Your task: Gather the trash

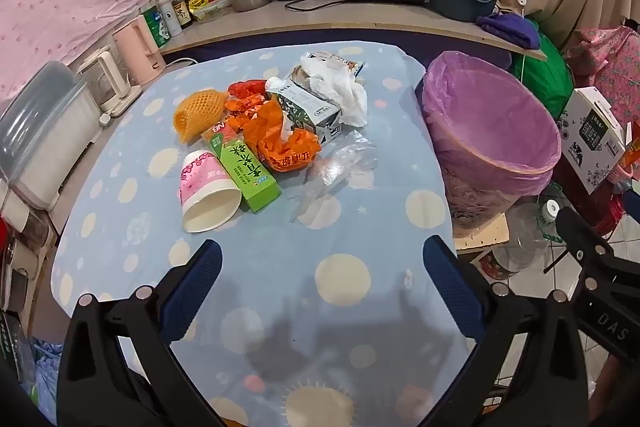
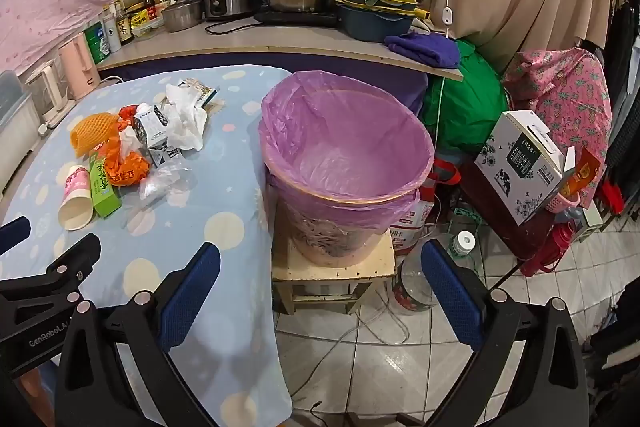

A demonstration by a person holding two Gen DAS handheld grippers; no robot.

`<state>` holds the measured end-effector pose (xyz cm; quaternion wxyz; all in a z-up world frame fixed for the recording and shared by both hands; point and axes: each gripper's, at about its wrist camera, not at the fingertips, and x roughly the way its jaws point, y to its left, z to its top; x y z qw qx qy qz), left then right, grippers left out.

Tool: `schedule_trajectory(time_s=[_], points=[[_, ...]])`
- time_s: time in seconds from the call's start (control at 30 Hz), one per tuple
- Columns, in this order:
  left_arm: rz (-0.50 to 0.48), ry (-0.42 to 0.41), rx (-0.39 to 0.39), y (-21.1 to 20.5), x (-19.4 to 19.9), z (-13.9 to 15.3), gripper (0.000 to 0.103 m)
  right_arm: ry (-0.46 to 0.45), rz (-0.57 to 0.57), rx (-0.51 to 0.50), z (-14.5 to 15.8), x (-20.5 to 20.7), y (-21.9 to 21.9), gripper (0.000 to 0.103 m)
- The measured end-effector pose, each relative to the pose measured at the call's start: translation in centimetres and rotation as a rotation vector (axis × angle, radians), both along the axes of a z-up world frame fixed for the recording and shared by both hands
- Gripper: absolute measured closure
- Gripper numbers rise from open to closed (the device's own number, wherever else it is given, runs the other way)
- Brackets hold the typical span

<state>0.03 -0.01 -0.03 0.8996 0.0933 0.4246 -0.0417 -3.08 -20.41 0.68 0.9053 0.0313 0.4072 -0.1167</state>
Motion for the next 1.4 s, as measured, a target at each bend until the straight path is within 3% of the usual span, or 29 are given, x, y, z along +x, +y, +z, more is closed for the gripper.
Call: schedule_trajectory(time_s=[1.4], points=[[-0.012,-0.016,-0.003,-0.56,-0.62,0.49,0.007,-0.012,-0.001,-0.001,0.47,-0.38,-0.57,0.007]])
